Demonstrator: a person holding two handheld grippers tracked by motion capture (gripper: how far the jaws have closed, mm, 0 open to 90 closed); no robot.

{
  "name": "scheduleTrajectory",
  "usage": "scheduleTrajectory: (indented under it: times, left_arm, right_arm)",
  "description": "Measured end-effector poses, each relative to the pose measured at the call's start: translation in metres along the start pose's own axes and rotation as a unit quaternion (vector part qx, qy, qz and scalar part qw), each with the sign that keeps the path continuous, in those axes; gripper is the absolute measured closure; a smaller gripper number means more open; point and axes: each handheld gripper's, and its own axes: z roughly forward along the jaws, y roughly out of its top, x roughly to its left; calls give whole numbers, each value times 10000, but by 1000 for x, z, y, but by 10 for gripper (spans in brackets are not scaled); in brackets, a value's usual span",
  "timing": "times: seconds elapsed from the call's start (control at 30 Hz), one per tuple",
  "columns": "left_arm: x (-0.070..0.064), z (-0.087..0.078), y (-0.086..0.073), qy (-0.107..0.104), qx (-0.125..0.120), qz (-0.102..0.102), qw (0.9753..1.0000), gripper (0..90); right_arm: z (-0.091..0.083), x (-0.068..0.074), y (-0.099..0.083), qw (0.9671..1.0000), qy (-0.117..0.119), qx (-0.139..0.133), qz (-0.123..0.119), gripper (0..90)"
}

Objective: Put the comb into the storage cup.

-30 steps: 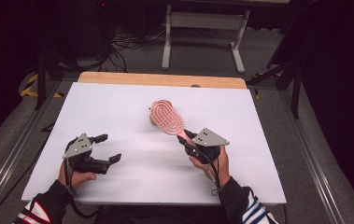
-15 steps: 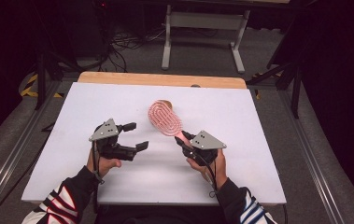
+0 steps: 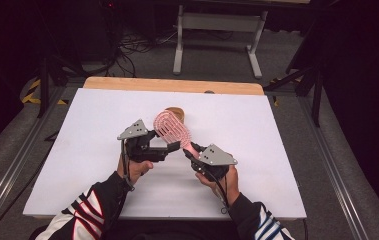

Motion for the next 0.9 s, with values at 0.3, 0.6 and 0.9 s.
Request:
scheduleTrajectory:
  times: [0.3,0.6,0.9]
  left_arm:
    - [-3,2,9,-147,-379,-46,9992,481]
    - [-5,2,14,-315,-503,-35,9982,581]
    - [-12,3,20,-425,-537,224,9974,627]
  right_arm:
    - [1,9,2,9996,-187,-44,-210,700]
    - [2,10,1,9994,-287,-15,-209,699]
    - [1,11,1,9993,-349,-47,-142,693]
